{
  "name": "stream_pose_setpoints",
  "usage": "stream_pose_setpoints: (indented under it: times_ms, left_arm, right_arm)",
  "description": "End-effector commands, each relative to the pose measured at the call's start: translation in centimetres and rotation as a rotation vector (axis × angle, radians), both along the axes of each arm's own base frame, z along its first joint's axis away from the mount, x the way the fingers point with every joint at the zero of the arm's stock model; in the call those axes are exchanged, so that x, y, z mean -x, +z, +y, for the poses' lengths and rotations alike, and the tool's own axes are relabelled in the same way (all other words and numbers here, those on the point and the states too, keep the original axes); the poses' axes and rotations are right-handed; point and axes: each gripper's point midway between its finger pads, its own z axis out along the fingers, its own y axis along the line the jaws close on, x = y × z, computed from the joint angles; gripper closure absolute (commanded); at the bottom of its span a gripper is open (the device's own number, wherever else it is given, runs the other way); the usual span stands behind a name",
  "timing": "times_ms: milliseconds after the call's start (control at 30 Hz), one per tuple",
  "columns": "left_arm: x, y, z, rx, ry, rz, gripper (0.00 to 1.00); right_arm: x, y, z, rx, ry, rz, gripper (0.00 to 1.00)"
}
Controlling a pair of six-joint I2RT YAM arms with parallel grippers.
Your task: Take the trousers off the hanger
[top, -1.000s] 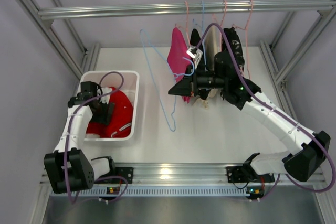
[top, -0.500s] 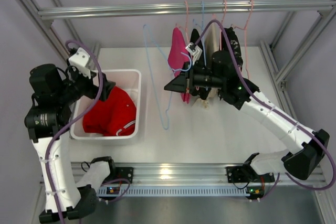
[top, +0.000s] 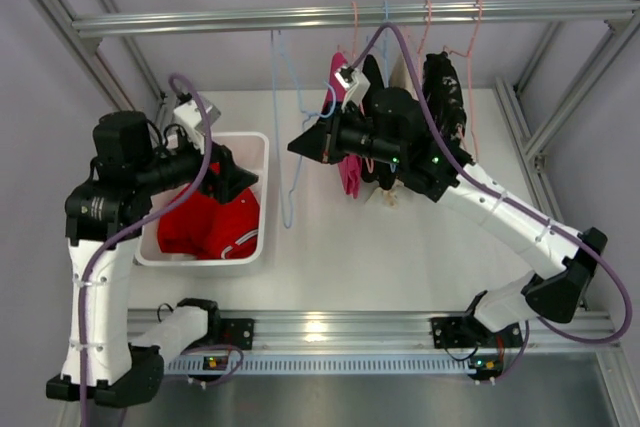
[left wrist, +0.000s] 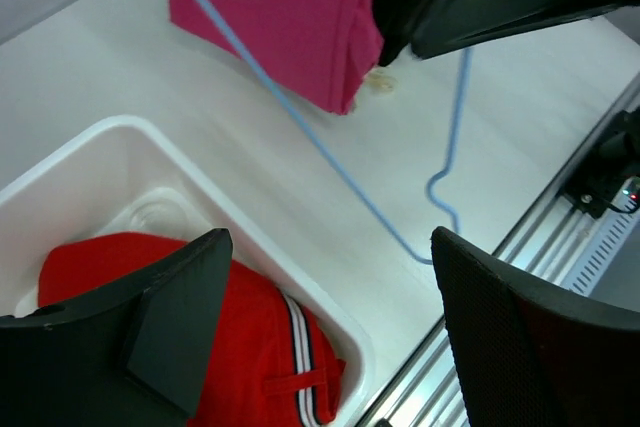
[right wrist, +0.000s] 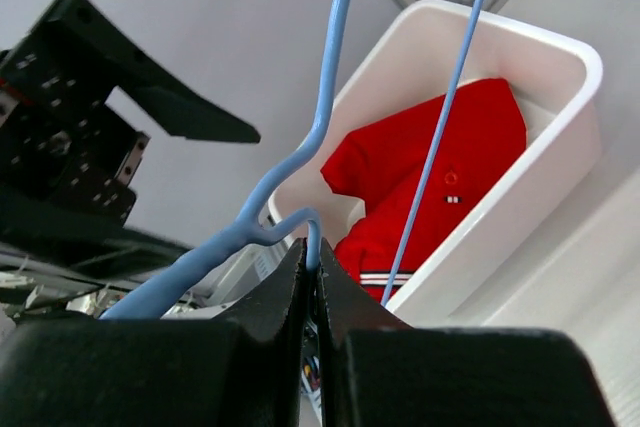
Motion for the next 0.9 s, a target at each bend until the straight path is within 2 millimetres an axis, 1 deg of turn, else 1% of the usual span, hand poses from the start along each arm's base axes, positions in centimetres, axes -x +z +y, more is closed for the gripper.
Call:
stream_pose_setpoints:
  times_ms: [0,33,67,100,133,167,233,267,300,333,367,400,433,467,567,667,700,833,867]
  left_arm:
    - [0.2,1.0,-2.5,0.017,-0.073,-0.041,0.14]
    - [-0.3,1.0,-2.8,0.001,-0.054,-0.052,0.15]
    - [0.4,0.8,-4.5,-0.002,-0.109,-0.051,0.16]
    - [0.5,0.7,-5.3,0.001,-0.12,-0.041,0.16]
    - [0.2,0.4,-6.1,0.0,-0.126,-0.045,0.18]
    - [0.6,0.1,-7.2,-0.005,-0.133,-0.038,0.19]
    - [0.4,-0.3,-8.3,-0.012,-0.124,-0.04,0.21]
    - [0.1,-0.5,-9.0,-0.015,-0.1,-0.058,0.24]
    - [0.0,-0.5,-9.4,-0.02,-0.1,-0.067,0.25]
    - [-0.2,-0.6,-9.7,-0.023,-0.092,-0.073,0.25]
    - [-0.4,-0.5,-9.9,-0.016,-0.078,-0.08,0.27]
    - [-1.3,-0.9,-9.8,-0.034,-0.04,-0.076,0.3]
    - [-1.8,-0.9,-9.7,-0.043,-0.016,-0.08,0.32]
    - [-2.0,-1.1,-9.7,-0.048,-0.002,-0.081,0.35]
    - [-2.6,-1.2,-10.2,-0.059,0.016,-0.095,0.37]
    - [-3.4,-1.5,-10.4,-0.048,0.062,-0.066,0.46]
    - [-3.6,-1.7,-10.5,-0.052,0.062,-0.062,0.51]
    - [-3.8,-2.2,-10.8,-0.052,0.066,-0.042,0.62]
    - [-3.7,-2.4,-10.8,-0.052,0.063,-0.034,0.66]
  right_arm:
    - [-0.6,1.1,0.6,-0.009,-0.053,-0.003,1.0]
    - [-0.9,0.8,0.8,-0.004,-0.058,0.004,1.0]
    - [-0.9,0.7,0.9,-0.001,-0.058,0.004,1.0]
    - [-1.0,0.9,1.0,-0.004,-0.059,0.0,1.0]
    - [-1.2,0.7,1.1,0.001,-0.062,0.003,1.0]
    - [-1.2,0.8,1.1,-0.001,-0.062,0.004,1.0]
    - [-1.1,1.3,1.3,-0.012,-0.053,0.0,1.0]
    - [-1.2,1.4,1.4,-0.013,-0.051,0.004,1.0]
    - [-1.1,1.5,1.4,-0.017,-0.048,0.001,1.0]
    - [-1.1,1.6,1.4,-0.018,-0.046,0.004,1.0]
    - [-1.1,1.6,1.5,-0.019,-0.045,0.006,1.0]
    - [-1.0,1.5,1.5,-0.019,-0.041,0.009,1.0]
    - [-0.8,1.7,1.4,-0.025,-0.038,0.008,1.0]
    - [-0.8,1.8,1.3,-0.027,-0.038,0.008,1.0]
    - [-0.5,1.8,1.2,-0.035,-0.031,0.011,1.0]
    - [-0.3,1.8,1.2,-0.037,-0.024,0.016,1.0]
    - [-0.2,1.9,1.1,-0.04,-0.023,0.019,1.0]
    - [0.0,2.2,1.0,-0.045,-0.02,0.015,1.0]
    - [0.0,2.2,0.9,-0.045,-0.02,0.015,1.0]
